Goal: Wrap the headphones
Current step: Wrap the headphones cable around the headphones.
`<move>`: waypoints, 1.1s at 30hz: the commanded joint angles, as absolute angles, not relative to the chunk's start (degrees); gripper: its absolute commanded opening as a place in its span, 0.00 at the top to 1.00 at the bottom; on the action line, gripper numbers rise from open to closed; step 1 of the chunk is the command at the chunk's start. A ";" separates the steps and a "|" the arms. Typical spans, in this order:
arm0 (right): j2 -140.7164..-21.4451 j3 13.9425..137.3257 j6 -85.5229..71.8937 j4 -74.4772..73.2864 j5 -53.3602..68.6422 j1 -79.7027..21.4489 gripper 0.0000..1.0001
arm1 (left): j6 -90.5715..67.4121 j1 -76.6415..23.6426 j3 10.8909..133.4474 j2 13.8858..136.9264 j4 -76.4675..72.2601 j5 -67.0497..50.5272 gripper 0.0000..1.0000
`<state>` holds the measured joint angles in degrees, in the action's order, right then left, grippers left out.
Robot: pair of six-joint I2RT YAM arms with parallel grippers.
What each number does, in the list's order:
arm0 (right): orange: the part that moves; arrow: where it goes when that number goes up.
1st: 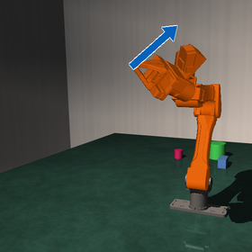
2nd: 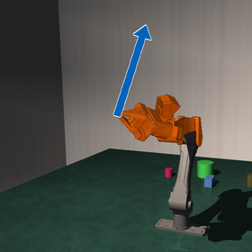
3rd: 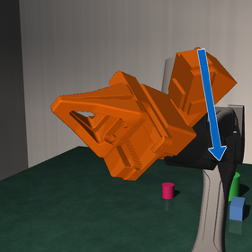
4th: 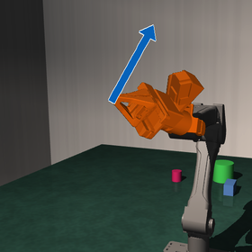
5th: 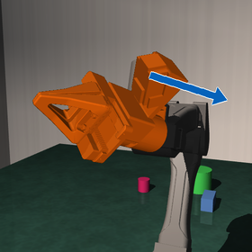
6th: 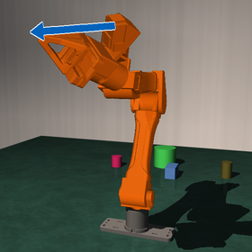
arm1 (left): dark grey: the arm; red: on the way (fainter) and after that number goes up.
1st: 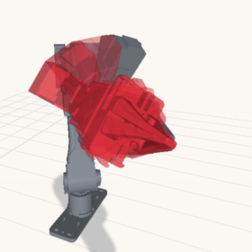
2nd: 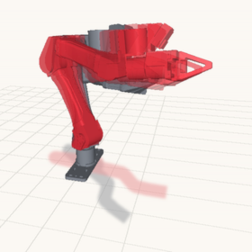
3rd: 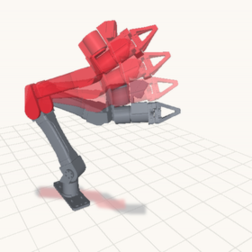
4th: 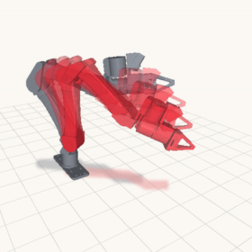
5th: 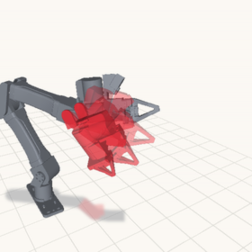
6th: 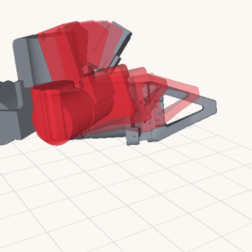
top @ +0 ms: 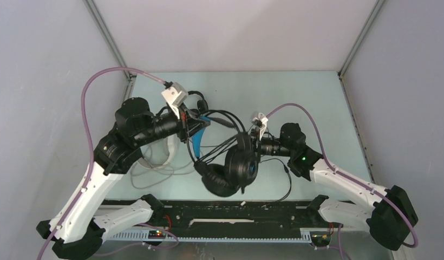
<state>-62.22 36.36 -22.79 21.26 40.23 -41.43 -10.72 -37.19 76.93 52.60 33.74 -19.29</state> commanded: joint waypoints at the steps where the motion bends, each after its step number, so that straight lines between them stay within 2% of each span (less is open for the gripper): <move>1: -58.99 38.23 -27.97 13.98 43.27 -38.58 0.99 | 2.83 -37.53 80.67 50.71 39.83 -40.12 1.00; 4: -57.00 38.23 -29.75 12.87 45.29 -37.95 0.98 | 11.70 -37.54 80.85 50.71 43.58 -40.40 1.00; 15: -52.21 38.23 -40.14 15.51 57.29 -35.38 0.99 | 31.76 -37.56 81.37 53.55 50.52 -23.52 1.00; 19: -51.81 38.23 -43.48 16.24 60.25 -33.93 0.99 | 34.78 -37.60 81.18 56.31 52.15 -15.83 1.00; 33: -50.42 39.20 -40.84 6.37 65.33 -31.46 0.95 | 40.45 -37.55 80.59 63.11 54.74 -9.69 1.00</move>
